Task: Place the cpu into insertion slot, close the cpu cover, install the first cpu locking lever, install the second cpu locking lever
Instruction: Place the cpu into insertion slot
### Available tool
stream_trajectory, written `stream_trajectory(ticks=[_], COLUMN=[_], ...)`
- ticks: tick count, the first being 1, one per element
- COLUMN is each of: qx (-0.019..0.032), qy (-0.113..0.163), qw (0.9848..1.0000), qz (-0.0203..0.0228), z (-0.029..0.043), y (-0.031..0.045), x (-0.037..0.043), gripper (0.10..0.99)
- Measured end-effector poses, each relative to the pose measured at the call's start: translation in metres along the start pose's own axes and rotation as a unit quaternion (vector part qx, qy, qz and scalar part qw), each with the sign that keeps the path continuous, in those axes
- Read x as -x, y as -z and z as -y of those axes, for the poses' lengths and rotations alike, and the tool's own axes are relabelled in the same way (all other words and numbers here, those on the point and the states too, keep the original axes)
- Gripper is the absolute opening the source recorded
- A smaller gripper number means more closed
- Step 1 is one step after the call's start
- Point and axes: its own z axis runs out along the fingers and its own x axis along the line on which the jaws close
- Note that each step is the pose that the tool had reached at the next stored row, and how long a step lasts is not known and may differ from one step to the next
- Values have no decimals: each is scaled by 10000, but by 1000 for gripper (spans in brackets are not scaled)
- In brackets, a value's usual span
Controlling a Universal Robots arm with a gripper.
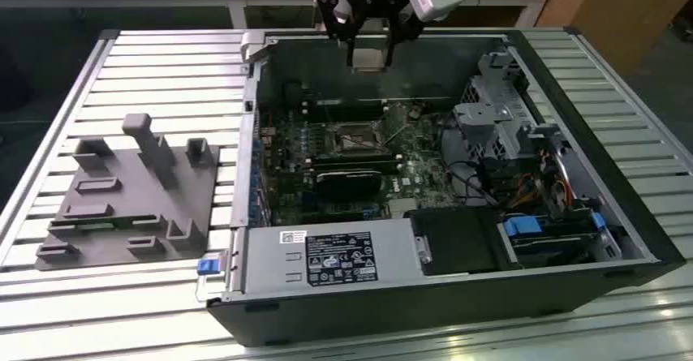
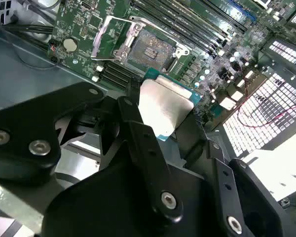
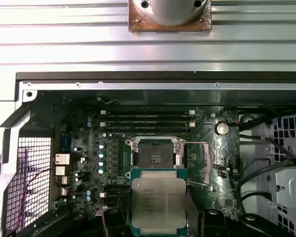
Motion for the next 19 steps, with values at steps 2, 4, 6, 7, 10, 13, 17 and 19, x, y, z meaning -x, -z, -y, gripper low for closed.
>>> stream_trajectory(ticks=[2, 4, 6, 7, 10, 13, 17, 19], qx=[3, 6, 6, 6, 5, 6, 6, 6], qy=[0, 0, 0, 0, 0, 0, 0, 0], qw=[10000, 10000, 10000, 10000, 10000, 10000, 10000, 10000], qz=[0, 0, 0, 0, -1, 0, 0, 0], z=[0, 0, 1, 1, 3, 5, 9, 10], y=[0, 0, -5, -9, -26, -49, -82, -97], x=[0, 0, 0, 0, 0, 1, 2, 2], gripper=[537, 537, 537, 537, 537, 537, 537, 537])
